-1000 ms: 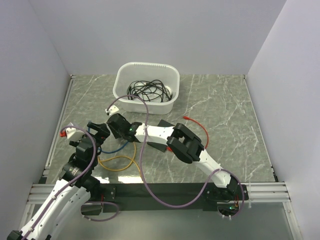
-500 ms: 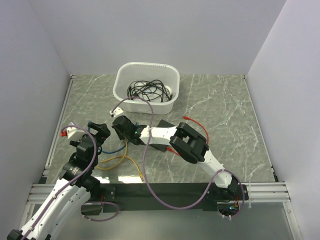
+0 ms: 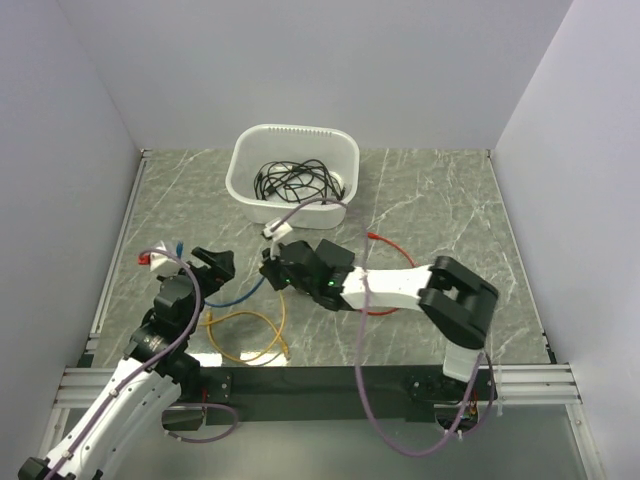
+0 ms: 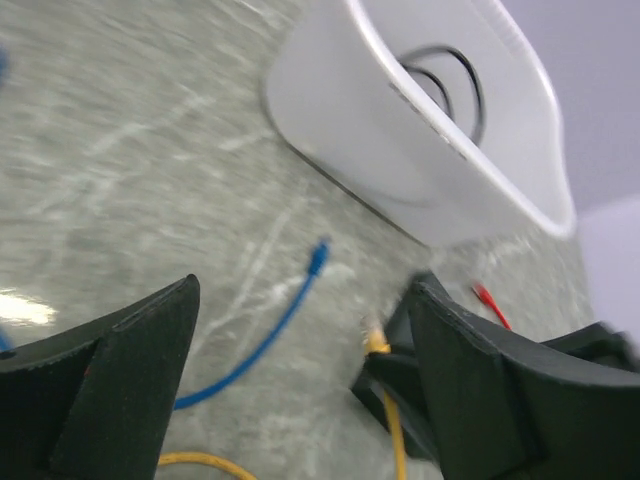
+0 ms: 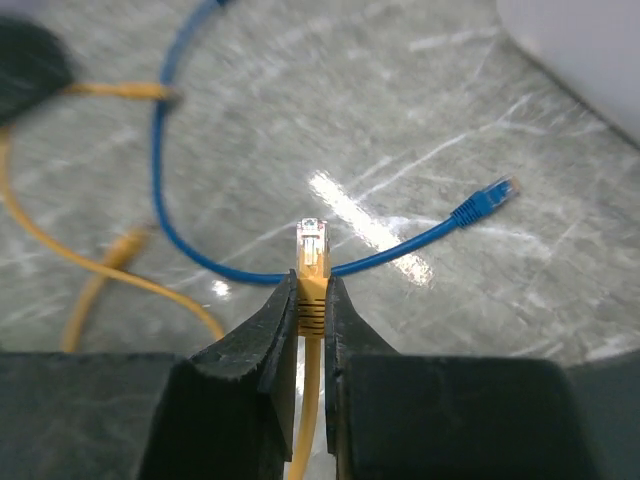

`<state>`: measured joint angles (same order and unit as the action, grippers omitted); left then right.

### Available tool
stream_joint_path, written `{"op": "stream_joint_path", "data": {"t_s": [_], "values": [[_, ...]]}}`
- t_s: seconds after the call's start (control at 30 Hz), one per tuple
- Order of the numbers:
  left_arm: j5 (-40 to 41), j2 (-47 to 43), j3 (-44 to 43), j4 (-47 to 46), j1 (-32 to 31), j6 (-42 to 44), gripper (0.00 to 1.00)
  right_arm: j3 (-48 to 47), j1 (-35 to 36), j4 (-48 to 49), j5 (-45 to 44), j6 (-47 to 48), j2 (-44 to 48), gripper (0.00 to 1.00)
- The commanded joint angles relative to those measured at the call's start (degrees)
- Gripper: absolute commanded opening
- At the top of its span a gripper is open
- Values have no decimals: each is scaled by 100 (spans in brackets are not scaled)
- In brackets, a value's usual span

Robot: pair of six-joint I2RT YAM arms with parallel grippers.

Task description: Insert the plug into the switch port

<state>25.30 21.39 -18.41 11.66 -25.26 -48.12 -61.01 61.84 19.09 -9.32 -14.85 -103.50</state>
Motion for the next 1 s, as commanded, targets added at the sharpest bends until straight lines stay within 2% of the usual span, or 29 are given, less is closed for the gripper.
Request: {"op": "stream_joint_path", "data": {"t_s": [0.0,0.13,0.23,0.43,0.63,0.77,0.97], "values": [[-1245,110,110,-1023,38,241,89,545,12,999,211,-255,908,0],[-2429,313,215,-1744,38,189,83,1213,12,1368,378,-413,1578,0],[-2853,349,355,-2255,38,127,81,1390,3,1430,414,-483,1921,0],[-3311,577,549,-2896,29,57,78,1417,12,1439,475,-510,2001,0],[-3523,735,646,-3143,38,31,72,1399,12,1439,493,-510,1992,0],[-3549,867,646,-3214,38,30,59,1408,12,1483,510,-527,1983,0],[-3585,1016,637,-3337,30,4,44,1425,12,1536,589,-563,2009,0]]}}
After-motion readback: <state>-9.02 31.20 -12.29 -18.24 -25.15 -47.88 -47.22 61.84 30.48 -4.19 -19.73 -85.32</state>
